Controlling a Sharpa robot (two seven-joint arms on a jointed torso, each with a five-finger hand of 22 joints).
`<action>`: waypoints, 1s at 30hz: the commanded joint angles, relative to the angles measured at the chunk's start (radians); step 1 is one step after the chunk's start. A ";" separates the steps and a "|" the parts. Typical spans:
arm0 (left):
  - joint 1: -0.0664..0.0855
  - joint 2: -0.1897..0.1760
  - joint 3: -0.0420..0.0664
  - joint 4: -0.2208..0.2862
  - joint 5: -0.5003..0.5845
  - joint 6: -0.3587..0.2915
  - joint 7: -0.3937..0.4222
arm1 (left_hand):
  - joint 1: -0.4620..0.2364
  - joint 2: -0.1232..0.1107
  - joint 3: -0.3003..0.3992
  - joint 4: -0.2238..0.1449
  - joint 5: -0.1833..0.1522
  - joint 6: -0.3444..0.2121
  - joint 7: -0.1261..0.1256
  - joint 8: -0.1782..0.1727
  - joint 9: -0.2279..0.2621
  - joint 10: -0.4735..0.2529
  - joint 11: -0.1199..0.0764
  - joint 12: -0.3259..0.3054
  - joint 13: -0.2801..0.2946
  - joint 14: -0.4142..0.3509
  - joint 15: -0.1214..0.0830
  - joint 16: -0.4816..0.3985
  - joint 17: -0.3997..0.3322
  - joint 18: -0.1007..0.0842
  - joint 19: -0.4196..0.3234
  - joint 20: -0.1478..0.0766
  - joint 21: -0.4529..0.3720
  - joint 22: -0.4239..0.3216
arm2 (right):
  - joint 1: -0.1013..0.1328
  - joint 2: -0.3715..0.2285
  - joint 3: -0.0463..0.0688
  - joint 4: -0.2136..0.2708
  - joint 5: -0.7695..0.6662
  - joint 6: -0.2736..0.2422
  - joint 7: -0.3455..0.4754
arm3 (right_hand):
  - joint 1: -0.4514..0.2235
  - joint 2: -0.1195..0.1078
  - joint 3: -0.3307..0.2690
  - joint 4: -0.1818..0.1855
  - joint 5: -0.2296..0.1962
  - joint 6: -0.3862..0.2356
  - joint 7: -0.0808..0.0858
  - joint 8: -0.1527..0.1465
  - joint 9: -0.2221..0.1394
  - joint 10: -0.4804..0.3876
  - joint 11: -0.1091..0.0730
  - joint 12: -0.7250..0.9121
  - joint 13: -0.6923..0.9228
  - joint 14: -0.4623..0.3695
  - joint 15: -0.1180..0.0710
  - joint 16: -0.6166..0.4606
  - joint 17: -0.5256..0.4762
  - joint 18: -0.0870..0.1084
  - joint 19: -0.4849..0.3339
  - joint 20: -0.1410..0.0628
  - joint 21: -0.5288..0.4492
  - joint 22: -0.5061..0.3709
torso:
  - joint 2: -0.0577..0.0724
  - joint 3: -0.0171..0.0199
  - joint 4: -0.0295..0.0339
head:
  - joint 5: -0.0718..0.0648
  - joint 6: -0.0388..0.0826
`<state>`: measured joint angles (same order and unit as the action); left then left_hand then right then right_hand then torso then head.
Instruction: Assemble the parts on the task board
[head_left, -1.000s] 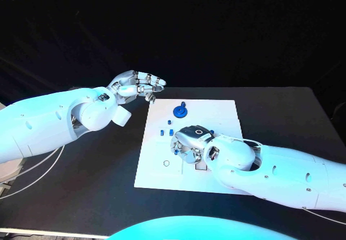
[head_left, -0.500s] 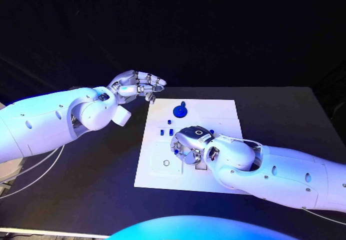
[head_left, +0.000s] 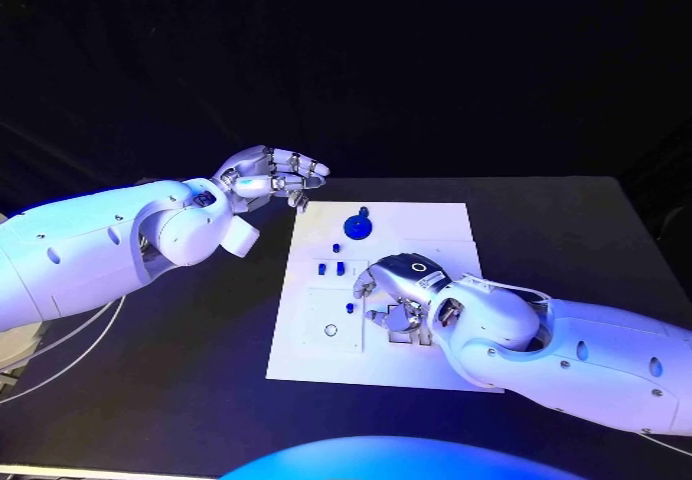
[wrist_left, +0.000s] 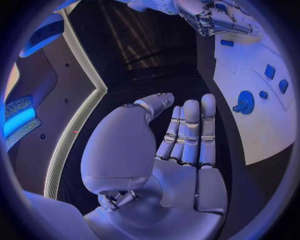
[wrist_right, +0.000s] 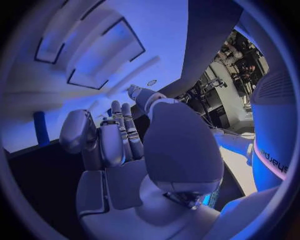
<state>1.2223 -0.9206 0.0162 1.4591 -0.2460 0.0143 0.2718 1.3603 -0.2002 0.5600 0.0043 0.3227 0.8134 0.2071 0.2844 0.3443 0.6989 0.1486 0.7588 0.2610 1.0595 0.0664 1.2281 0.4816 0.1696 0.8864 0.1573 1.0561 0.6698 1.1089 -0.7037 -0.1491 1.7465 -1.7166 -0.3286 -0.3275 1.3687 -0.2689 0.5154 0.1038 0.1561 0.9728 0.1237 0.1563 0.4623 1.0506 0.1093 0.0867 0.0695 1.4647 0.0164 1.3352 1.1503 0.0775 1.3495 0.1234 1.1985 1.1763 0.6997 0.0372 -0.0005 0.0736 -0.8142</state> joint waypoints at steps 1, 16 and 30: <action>0.001 0.000 0.001 0.000 -0.002 0.017 0.002 | -0.007 0.003 -0.005 -0.002 -0.001 -0.006 0.004 0.005 0.000 -0.009 0.000 -0.004 -0.002 0.000 0.003 0.005 -0.001 0.016 0.000 0.005 -0.005 -0.001 | 0.015 -0.036 0.006 0.028 0.030 -0.043 0.012 | 0.009 0.000 -0.011 0.003 -0.008 -0.005 -0.005 -0.008 -0.002 -0.002 -0.002 0.009 0.002 0.004 0.007 0.000 0.004 0.017 0.000 0.001 0.000 0.006 | -0.001 -0.0006 -0.0020 | -0.004 0.005; 0.000 -0.001 0.000 -0.001 -0.002 0.022 0.000 | -0.007 0.003 -0.005 -0.002 -0.001 -0.006 0.004 0.005 0.000 -0.009 0.000 -0.004 -0.002 0.000 0.003 0.005 -0.001 0.016 0.000 0.005 -0.005 -0.001 | 0.114 -0.179 0.033 0.043 0.130 0.060 -0.007 | 0.035 0.002 -0.052 0.015 -0.006 -0.019 -0.012 -0.028 -0.012 -0.026 0.000 0.029 -0.001 0.017 0.008 0.030 0.035 0.012 0.017 0.001 0.016 0.026 | 0.001 0.0011 -0.0011 | -0.025 0.022; 0.000 0.000 0.000 -0.003 -0.002 0.025 -0.001 | -0.007 0.004 -0.006 -0.002 -0.001 -0.007 0.005 0.006 0.000 -0.011 0.001 -0.004 -0.003 -0.001 0.004 0.006 -0.002 0.016 0.000 0.006 -0.005 -0.001 | 0.120 -0.161 0.031 -0.014 0.109 0.187 -0.026 | 0.089 0.024 -0.155 0.059 -0.022 -0.026 -0.023 -0.051 -0.026 -0.060 0.004 0.067 0.001 0.010 0.013 0.037 0.024 0.016 0.011 0.005 -0.009 0.012 | 0.003 -0.0003 0.0011 | -0.030 0.022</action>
<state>1.2223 -0.9222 0.0154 1.4552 -0.2472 0.0222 0.2666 1.3603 -0.2002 0.5600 0.0043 0.3227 0.8134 0.2071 0.2844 0.3443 0.6914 0.1484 0.7588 0.2586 1.0595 0.0663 1.2280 0.4806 0.1696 0.8864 0.1573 1.0561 0.6700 1.2299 -0.8672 -0.1181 1.7350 -1.5983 -0.1985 -0.3457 1.4517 -0.2437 0.3635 0.1618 0.1369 0.9448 0.1018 0.1109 0.4380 0.9914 0.1145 0.1513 0.0692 1.4646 0.0233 1.3663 1.1735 0.0775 1.3576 0.1234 1.1946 1.1875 0.7020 0.0378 0.0002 0.0445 -0.7918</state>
